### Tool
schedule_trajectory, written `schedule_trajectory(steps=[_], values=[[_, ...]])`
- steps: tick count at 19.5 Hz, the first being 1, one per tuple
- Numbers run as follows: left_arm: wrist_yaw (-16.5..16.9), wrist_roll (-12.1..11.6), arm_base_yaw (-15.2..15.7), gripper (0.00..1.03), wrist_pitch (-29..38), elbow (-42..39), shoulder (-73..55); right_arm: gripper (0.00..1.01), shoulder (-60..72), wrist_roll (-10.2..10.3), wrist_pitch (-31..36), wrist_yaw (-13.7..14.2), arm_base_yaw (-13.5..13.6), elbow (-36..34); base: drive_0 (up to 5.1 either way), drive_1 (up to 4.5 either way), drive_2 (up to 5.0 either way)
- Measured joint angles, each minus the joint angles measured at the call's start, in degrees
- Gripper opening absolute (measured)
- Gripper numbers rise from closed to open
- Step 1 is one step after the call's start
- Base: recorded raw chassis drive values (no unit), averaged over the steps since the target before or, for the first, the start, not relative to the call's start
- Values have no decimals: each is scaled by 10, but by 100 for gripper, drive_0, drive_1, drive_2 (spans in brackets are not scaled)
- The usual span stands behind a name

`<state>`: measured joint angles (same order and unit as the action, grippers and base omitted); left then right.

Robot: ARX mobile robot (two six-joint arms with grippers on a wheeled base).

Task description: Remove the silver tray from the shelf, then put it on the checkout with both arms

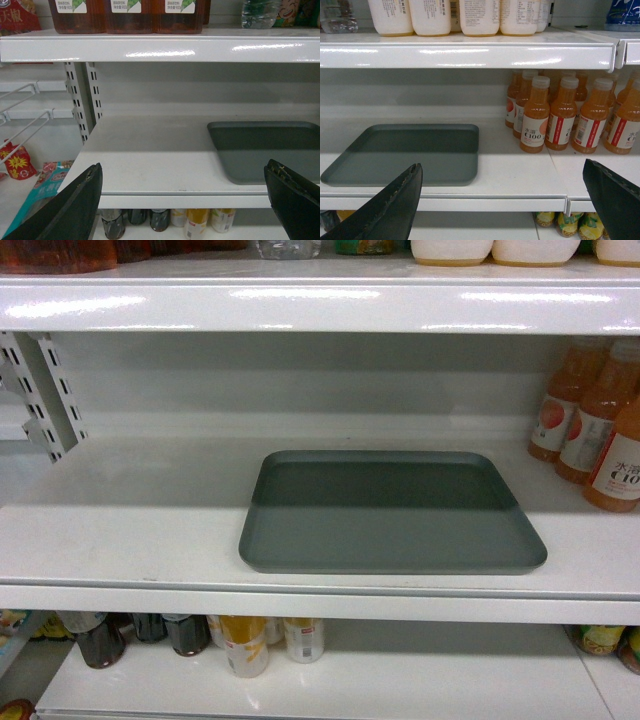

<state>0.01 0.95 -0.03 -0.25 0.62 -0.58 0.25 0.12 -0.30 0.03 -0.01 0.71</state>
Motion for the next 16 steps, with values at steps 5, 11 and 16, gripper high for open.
schedule_trajectory(steps=[5,11,16], values=[[0,0,0,98,0,0,0,98,0,0,0,0,0,0,0,0,0],[-70,22,-99,98,194,165,-716,98,676,4,190,-99,-19,137,0,0,0],[-58,63,-145,98,218,347,-1020,98,983,85,248,-142,-29,306,0,0,0]])
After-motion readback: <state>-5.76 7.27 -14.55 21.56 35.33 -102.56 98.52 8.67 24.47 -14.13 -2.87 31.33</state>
